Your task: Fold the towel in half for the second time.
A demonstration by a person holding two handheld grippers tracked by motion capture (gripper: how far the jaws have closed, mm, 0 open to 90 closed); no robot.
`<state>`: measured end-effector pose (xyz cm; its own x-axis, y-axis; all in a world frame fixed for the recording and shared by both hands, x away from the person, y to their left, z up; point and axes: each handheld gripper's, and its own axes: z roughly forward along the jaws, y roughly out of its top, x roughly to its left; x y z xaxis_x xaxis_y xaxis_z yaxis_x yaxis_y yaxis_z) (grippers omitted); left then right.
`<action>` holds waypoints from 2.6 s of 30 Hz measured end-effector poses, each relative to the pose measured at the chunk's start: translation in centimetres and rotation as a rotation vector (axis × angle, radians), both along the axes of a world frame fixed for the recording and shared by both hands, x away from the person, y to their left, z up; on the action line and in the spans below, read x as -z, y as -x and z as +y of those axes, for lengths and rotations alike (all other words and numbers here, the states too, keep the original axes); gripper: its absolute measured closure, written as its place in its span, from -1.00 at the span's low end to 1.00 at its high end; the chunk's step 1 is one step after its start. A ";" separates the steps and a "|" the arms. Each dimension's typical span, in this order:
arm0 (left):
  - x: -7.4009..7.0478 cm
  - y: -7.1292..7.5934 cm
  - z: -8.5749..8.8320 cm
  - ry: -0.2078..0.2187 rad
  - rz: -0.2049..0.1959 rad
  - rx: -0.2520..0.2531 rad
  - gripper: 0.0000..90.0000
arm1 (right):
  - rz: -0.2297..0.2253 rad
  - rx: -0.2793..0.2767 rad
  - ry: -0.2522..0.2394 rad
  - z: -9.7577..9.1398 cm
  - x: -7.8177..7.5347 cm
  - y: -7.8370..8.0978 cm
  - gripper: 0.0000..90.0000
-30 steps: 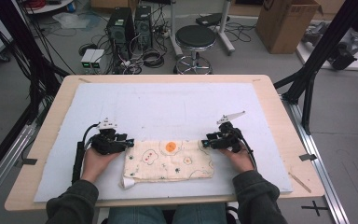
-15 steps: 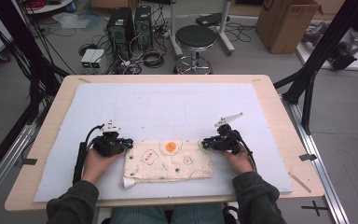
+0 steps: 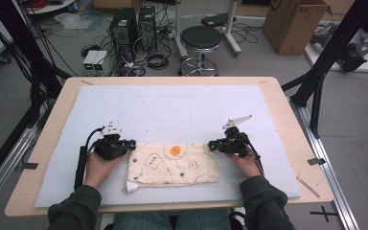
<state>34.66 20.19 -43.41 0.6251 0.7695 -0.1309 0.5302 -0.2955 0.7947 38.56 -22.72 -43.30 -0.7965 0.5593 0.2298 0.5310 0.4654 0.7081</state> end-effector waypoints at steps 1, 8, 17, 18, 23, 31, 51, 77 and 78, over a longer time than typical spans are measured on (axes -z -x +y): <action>-0.1 0.0 0.1 0.006 -0.005 -0.002 0.88 | 0.001 -0.002 0.004 0.0 -0.1 -0.1 0.83; -1.1 -1.2 0.1 0.045 -0.016 -0.030 0.89 | -0.011 -0.003 -0.003 -0.1 -1.5 -1.2 0.83; -1.6 -3.9 0.5 0.108 0.003 -0.091 0.89 | 0.006 0.041 -0.005 0.0 -2.5 -4.4 0.83; -1.7 -4.1 0.6 0.124 -0.002 -0.100 0.89 | 0.016 0.047 -0.006 0.0 -2.4 -4.7 0.83; -0.7 -4.9 0.7 0.122 0.027 -0.120 0.90 | 0.064 0.084 -0.054 -0.4 -0.8 -6.0 0.83; -0.7 -4.8 0.7 0.138 0.018 -0.110 0.89 | 0.083 0.089 -0.070 -0.5 -0.6 -6.1 0.83; -1.7 -3.3 1.1 0.139 -0.009 -0.071 0.89 | 0.033 0.064 -0.105 -0.7 -1.8 -4.6 0.83; -2.3 -1.9 0.9 0.153 -0.034 -0.023 0.89 | 0.007 0.039 -0.128 -1.2 -2.2 -3.1 0.83; -2.3 -1.8 0.9 0.155 -0.036 -0.023 0.89 | 0.005 0.040 -0.127 -1.1 -2.2 -3.0 0.83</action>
